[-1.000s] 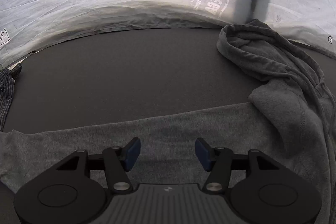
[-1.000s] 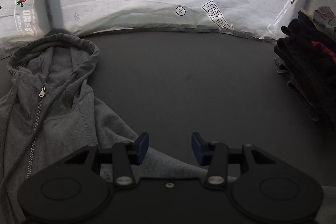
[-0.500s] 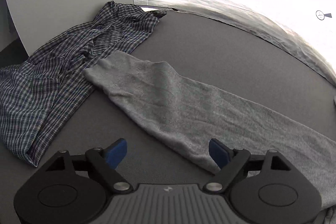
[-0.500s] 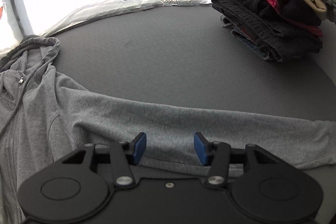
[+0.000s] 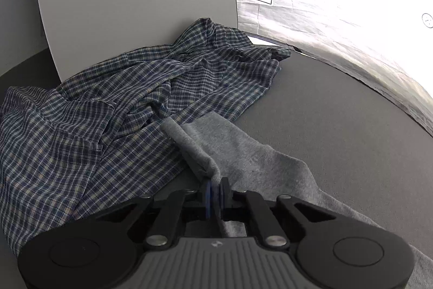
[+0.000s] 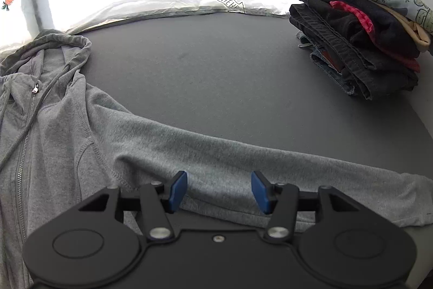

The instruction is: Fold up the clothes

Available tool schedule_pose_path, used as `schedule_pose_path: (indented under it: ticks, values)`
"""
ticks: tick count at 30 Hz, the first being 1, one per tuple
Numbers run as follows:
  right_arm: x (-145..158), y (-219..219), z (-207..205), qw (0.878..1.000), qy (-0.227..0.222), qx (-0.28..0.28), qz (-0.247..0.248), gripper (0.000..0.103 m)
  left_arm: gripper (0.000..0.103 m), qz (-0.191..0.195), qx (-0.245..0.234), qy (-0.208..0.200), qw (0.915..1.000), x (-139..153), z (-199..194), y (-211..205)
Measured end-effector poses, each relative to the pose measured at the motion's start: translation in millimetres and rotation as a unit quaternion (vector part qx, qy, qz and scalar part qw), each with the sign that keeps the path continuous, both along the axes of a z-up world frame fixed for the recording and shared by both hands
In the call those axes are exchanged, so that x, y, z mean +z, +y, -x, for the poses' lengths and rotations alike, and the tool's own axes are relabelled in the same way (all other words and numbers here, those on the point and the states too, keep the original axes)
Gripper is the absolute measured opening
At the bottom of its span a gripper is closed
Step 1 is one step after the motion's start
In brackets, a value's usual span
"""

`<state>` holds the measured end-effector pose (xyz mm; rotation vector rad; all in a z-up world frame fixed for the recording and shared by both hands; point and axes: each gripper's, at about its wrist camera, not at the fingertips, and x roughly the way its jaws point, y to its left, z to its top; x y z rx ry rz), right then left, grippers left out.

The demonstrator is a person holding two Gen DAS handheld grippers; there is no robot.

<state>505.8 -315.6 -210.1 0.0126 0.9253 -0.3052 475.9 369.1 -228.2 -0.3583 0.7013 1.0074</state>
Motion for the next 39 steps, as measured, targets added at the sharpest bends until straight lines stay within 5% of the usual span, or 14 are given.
schedule_pose_path:
  ticks: [6,10,17,19,23,26,29,33,34,39]
  values:
    - [6.6,9.5,-6.3,1.0,-0.016,0.016,-0.002,0.053,0.007,-0.121,-0.016,-0.038,0.9918,72.8,43.9,-17.3]
    - [10.3,9.3,-5.4,0.999,-0.026,0.022,-0.011,0.053,0.008,-0.187,0.011,-0.01,0.9823,95.8,83.3,-4.2]
    - [9.0,0.2,3.9,0.999,-0.026,0.019,-0.032,0.053,0.014,-0.077,0.055,0.083,0.9921,37.5,114.7,24.9]
    - [11.0,-4.1,7.0,0.999,-0.026,0.02,-0.039,0.054,0.026,-0.068,0.049,0.081,0.9932,32.7,121.4,5.3]
    - [14.0,-12.0,18.1,0.998,-0.031,0.013,-0.044,0.055,0.037,0.03,-0.025,0.014,0.9991,30.5,136.0,-52.3]
    - [11.8,-19.4,32.5,0.997,-0.031,0.01,-0.068,0.056,0.043,0.099,-0.153,-0.001,0.9833,21.8,135.9,-113.5]
    - [7.2,-22.1,48.8,0.996,-0.024,0.016,-0.088,0.056,0.054,0.137,-0.287,0.014,0.948,9.5,138.2,-181.6]
    - [-6.6,-21.3,81.3,0.99,0.003,0.045,-0.134,0.056,0.058,0.174,-0.366,0.017,0.9142,-3.8,152.3,-240.9]
    - [-10.5,-20.4,89.1,0.988,0.011,0.053,-0.145,0.056,0.064,0.177,-0.371,0.014,0.9117,-5.4,156.9,-250.4]
    - [-26.0,-17.3,118.8,0.981,0.044,0.093,-0.162,0.056,0.065,0.192,-0.371,-0.005,0.9087,-3.4,177.0,-267.2]
